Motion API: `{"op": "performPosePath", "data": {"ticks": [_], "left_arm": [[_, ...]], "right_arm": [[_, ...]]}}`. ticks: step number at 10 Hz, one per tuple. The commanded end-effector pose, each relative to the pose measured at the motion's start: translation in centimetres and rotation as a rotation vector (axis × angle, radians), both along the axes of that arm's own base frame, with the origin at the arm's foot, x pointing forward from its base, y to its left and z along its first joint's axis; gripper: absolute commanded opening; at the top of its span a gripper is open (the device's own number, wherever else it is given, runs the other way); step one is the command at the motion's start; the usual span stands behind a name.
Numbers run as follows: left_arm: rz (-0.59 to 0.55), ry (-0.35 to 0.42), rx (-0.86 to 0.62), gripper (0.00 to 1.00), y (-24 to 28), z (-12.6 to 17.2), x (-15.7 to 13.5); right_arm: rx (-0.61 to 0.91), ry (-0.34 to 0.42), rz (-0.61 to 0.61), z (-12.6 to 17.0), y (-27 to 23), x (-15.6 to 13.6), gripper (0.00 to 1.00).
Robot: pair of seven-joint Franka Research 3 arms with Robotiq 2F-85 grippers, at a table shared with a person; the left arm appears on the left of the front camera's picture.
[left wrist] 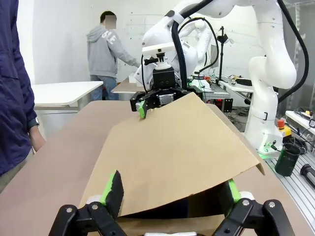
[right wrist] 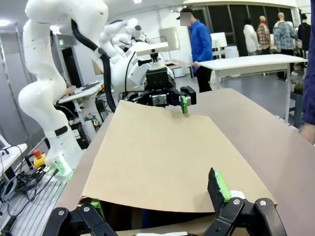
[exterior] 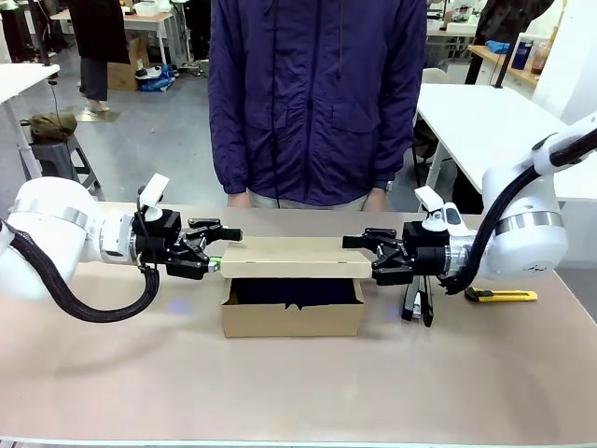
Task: Pack the item into the box.
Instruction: Close the Mailer Box.
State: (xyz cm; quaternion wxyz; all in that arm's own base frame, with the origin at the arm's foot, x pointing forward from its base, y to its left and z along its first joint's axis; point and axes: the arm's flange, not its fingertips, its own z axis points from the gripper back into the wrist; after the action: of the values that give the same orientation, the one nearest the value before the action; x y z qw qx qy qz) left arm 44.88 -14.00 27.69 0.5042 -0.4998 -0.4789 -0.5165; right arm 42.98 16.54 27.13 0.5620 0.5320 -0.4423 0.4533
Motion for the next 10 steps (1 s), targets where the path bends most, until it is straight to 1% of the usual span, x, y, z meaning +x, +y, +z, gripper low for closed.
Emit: {"op": "performPosePath", "data": {"ticks": [1,3,4,5,6,7,9,10], "left_arm": [[0.001,-0.054,0.001,1.00,1.7,0.6,-0.4],[-0.031,-0.091,0.065,1.00,4.2,1.1,-1.2],[-0.016,-0.112,0.088,1.00,5.7,1.3,-1.5],[0.015,-0.121,0.061,1.00,7.4,1.9,-1.8],[0.075,-0.118,0.002,1.00,8.2,2.4,-1.9],[0.119,-0.112,-0.056,1.00,8.0,2.7,-2.0],[0.157,-0.085,-0.131,1.00,5.8,3.0,-1.7],[0.152,-0.103,-0.113,1.00,4.3,3.0,-1.4]], "right_arm": [[0.006,-0.023,0.010,-0.5,-1.6,-0.4,1.00],[0.011,-0.023,-0.033,-0.3,-3.9,-0.5,1.00],[0.031,-0.032,-0.056,-0.1,-5.1,-0.5,1.00],[0.050,-0.041,-0.088,0.3,-6.2,-0.4,1.00],[0.096,-0.039,-0.139,1.0,-6.6,-0.3,1.00],[0.154,-0.014,-0.184,1.9,-6.3,-0.2,1.00],[0.149,0.024,-0.192,3.0,-3.8,0.0,1.00],[0.149,0.035,-0.190,3.4,-2.4,0.2,1.00]]}}
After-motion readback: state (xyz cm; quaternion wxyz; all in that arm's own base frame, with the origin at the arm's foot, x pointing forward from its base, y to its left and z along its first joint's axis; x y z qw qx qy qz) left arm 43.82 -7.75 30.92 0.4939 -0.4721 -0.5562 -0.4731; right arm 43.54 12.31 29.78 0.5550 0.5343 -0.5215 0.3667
